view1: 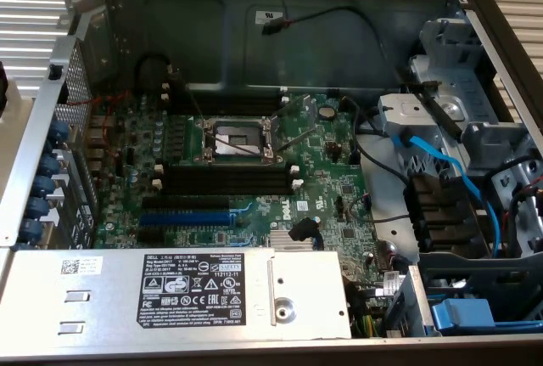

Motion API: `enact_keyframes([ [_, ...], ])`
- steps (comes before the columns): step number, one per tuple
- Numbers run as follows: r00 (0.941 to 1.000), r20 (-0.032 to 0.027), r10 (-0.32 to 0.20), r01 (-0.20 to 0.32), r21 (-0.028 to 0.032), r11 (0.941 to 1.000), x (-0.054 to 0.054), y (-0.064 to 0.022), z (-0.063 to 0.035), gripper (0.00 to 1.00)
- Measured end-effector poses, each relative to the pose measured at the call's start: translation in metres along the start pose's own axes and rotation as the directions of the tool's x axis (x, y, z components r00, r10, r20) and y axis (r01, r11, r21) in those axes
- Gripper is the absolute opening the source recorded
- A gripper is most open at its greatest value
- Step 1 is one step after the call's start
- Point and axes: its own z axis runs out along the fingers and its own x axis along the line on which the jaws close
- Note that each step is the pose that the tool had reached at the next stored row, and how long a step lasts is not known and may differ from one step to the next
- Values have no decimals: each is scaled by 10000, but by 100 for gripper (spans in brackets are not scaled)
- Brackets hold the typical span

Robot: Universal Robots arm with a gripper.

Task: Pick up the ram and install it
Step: 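Pick up the ram and move it above insertion slot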

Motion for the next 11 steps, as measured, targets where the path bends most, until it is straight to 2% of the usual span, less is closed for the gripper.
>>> enact_keyframes([
  [1, 10000, 0, 3, -3, -46, 10000, 1, 0, 18, 11],
  [3, 10000, 4, 3, -3, -179, 9998, 17, -2, 28, 11],
  [4, 10000, 6, 3, -3, -221, 9998, 30, -5, 38, 11],
  [8, 10000, 7, 5, -5, -244, 9997, 46, -53, 56, 11],
  [11, 10000, 6, 5, -5, -307, 9995, 54, -66, 67, 11],
])
